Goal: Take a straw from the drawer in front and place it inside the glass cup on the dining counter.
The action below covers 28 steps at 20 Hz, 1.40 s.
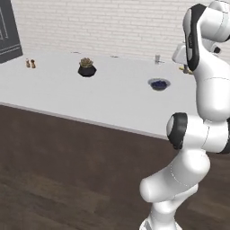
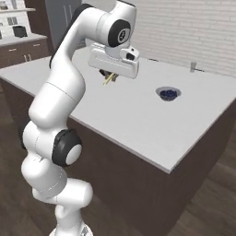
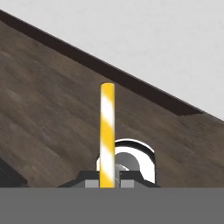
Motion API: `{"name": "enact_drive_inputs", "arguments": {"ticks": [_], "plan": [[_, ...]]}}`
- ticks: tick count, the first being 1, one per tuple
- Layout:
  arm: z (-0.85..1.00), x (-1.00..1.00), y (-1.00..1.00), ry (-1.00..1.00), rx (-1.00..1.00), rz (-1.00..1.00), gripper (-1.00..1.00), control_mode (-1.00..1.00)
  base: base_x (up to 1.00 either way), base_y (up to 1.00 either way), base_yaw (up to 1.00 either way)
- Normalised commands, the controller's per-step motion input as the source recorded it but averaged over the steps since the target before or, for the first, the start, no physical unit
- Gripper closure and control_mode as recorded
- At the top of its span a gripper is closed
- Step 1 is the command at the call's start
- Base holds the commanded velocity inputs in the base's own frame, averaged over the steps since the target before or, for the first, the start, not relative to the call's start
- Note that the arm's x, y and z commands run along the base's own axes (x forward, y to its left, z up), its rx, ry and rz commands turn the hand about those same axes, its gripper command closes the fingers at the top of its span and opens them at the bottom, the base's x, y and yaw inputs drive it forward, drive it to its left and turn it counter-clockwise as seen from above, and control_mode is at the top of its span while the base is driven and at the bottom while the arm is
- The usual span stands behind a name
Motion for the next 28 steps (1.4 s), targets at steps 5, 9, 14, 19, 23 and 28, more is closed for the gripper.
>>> {"name": "enact_drive_inputs", "arguments": {"ticks": [5,9,14,19,23,28], "plan": [[0.00,0.00,0.00,0.00,0.00,0.00,1.00,1.00,-0.15,-1.00,-0.01],[0.00,0.00,0.00,0.00,0.00,0.00,1.00,1.00,0.00,-1.00,0.04],[0.00,0.00,0.00,0.00,0.00,0.00,1.00,1.00,0.08,-1.00,0.17],[0.00,0.00,0.00,0.00,0.00,0.00,1.00,1.00,0.25,-1.00,0.23],[0.00,0.00,0.00,0.00,0.00,0.00,1.00,1.00,0.29,-1.00,0.27],[0.00,0.00,0.00,0.00,0.00,0.00,1.00,1.00,0.31,-1.00,0.29]]}}
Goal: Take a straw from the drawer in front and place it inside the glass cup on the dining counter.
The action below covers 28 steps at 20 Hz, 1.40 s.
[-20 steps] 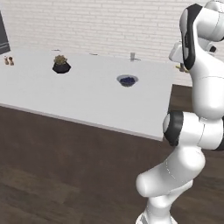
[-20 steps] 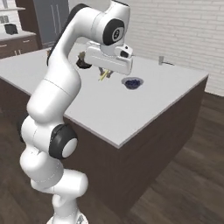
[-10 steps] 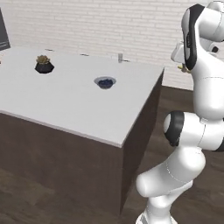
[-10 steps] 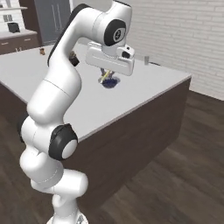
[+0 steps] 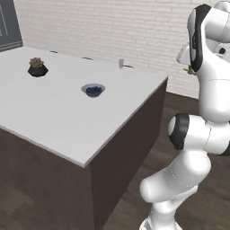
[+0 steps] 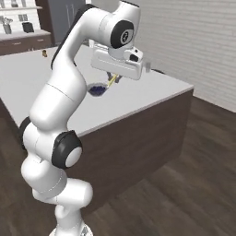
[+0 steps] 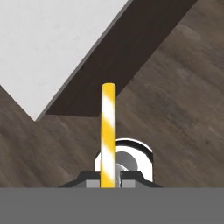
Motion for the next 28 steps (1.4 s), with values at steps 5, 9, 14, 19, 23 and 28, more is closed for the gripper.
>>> {"name": "enact_drive_inputs", "arguments": {"ticks": [5,9,14,19,23,28], "plan": [[0.00,0.00,0.00,0.00,0.00,0.00,1.00,1.00,0.40,-1.00,0.29],[0.00,0.00,0.00,0.00,0.00,0.00,1.00,1.00,0.46,-1.00,0.30],[0.00,0.00,0.00,0.00,0.00,0.00,1.00,1.00,0.46,-1.00,0.31],[0.00,0.00,0.00,0.00,0.00,0.00,1.00,1.00,0.51,-1.00,0.31],[0.00,0.00,0.00,0.00,0.00,0.00,1.00,1.00,0.49,-1.00,0.30],[0.00,0.00,0.00,0.00,0.00,0.00,1.00,1.00,0.34,-1.00,0.28]]}}
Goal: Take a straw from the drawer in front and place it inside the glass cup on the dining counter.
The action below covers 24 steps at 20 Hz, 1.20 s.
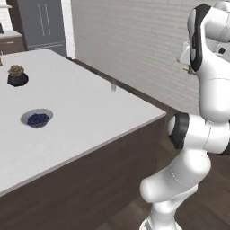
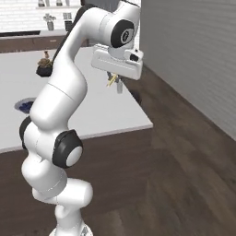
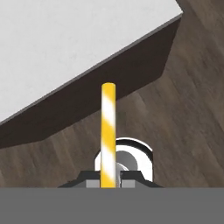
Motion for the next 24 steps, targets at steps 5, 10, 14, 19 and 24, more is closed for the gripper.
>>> {"name": "enact_drive_inputs", "arguments": {"ticks": [5,10,14,19,24], "plan": [[0.00,0.00,0.00,0.00,0.00,0.00,1.00,1.00,0.28,-1.00,0.29],[0.00,0.00,0.00,0.00,0.00,0.00,1.00,1.00,0.23,-1.00,0.31],[0.00,0.00,0.00,0.00,0.00,0.00,1.00,1.00,0.21,-1.00,0.35],[0.00,0.00,0.00,0.00,0.00,0.00,1.00,1.00,0.19,-0.99,0.41],[0.00,0.00,0.00,0.00,0.00,0.00,1.00,1.00,0.17,-0.93,0.46]]}}
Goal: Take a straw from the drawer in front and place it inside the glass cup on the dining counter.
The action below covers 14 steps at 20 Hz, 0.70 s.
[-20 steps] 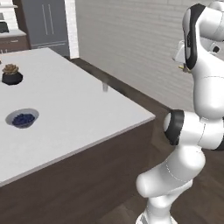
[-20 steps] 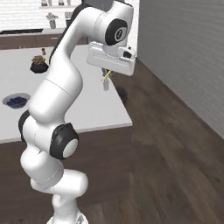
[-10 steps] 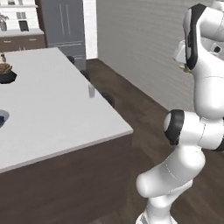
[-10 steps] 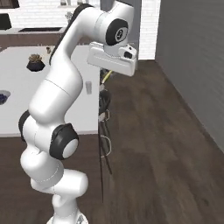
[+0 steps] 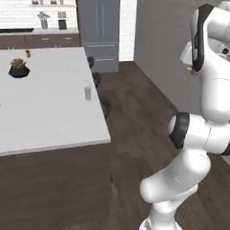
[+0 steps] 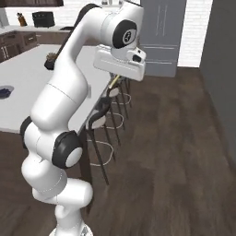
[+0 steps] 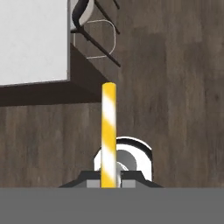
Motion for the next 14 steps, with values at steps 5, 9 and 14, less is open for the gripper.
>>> {"name": "enact_drive_inputs", "arguments": {"ticks": [5,9,14], "plan": [[0.00,0.00,0.00,0.00,0.00,0.00,1.00,1.00,0.23,-0.86,0.48],[0.00,0.00,0.00,0.00,0.00,0.00,1.00,1.00,0.23,-0.77,0.52],[0.00,0.00,0.00,0.00,0.00,0.00,1.00,1.00,0.25,-0.73,0.53]]}}
